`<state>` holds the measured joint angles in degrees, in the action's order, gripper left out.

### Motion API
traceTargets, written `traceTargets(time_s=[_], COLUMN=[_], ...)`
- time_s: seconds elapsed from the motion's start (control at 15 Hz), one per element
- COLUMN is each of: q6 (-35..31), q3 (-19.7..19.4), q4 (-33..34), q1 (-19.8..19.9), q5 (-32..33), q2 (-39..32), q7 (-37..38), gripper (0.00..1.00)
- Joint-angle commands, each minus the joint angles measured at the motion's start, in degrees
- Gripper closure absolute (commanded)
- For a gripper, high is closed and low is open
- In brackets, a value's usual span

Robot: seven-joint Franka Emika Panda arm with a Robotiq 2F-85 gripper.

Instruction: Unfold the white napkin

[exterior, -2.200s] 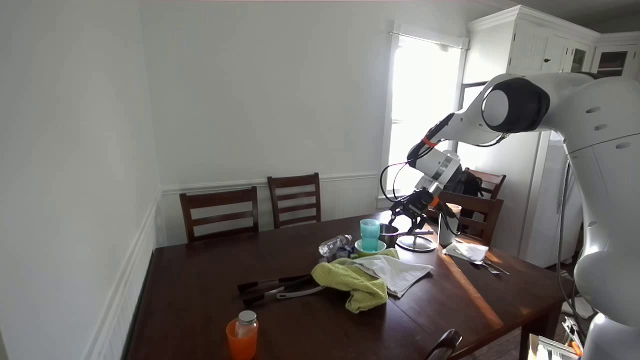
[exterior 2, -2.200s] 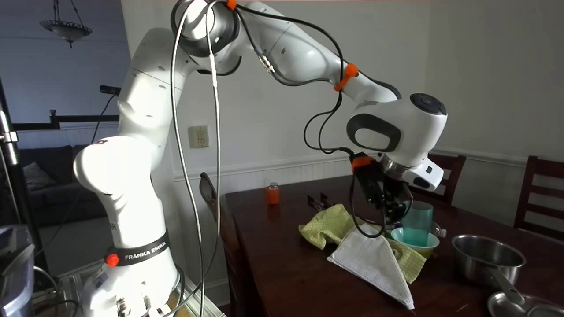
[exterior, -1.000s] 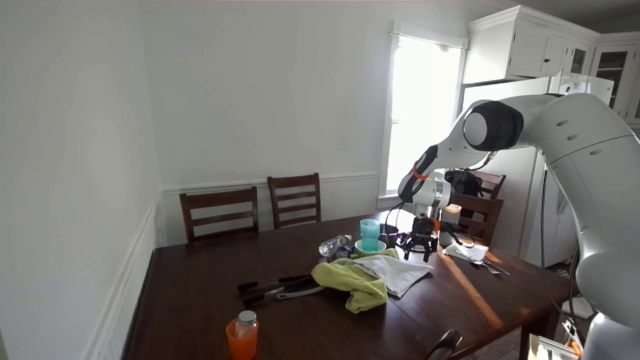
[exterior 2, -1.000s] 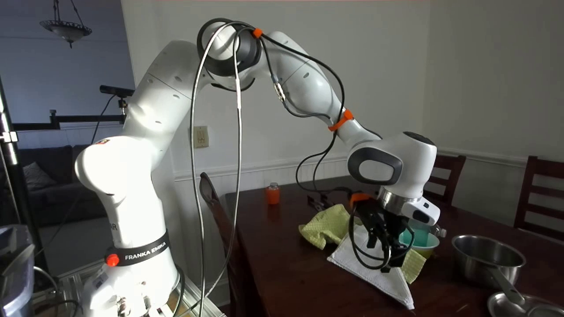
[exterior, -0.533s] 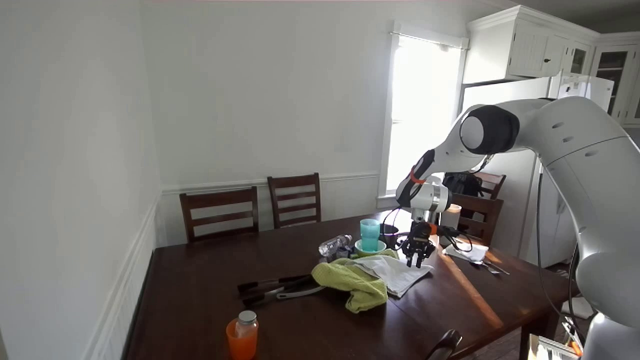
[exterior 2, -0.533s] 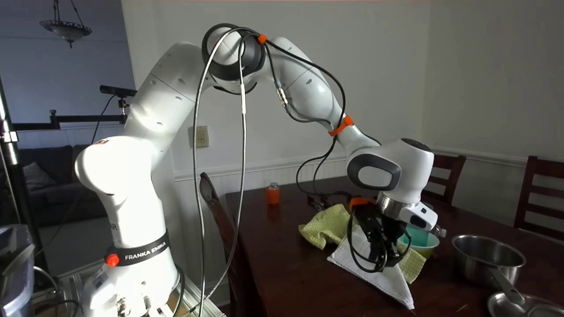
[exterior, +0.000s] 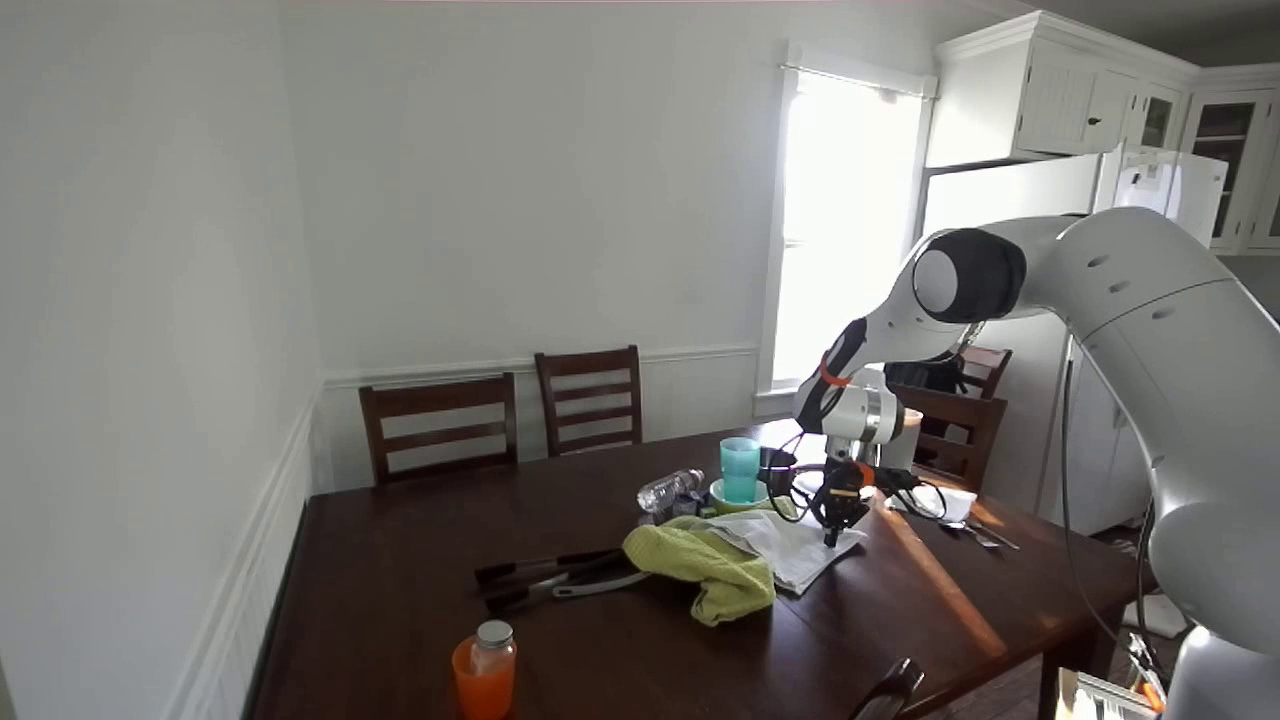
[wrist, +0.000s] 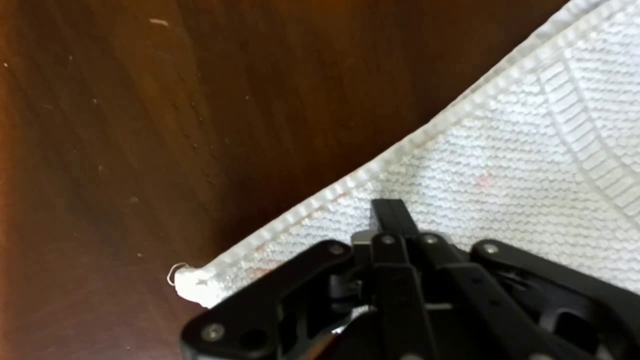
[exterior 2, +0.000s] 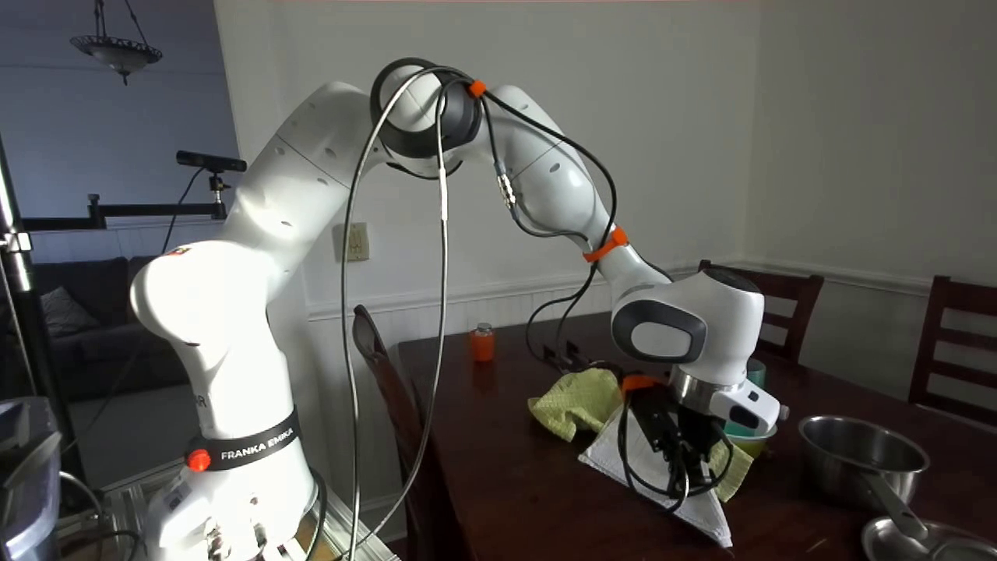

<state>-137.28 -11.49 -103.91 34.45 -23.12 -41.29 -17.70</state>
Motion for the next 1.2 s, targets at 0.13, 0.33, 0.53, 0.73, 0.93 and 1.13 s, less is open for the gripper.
traceTargets(time_s=[0.13,0.33,0.53,0.73,0.93,1.13], q6=[-1.3,-1.0,-0.3,-0.8,-0.2,-0.7], q3=[0.1,-0.5,-1.3,-0.7,0.8,2.9], q4=[1.4,1.3,0.9,0.9,-0.7,-0.9], q1=[2.1,3.1,4.4,6.2,7.1,7.5], q5=[2.7,3.9,5.3,5.2,4.4,2.7], q2=[-2.0,-2.2,-2.3,-1.9,2.1,4.9], q7=[1.0,1.0,1.0,0.8,0.4,-0.5], gripper=[1.0,1.0,1.0,1.0,1.0,1.0])
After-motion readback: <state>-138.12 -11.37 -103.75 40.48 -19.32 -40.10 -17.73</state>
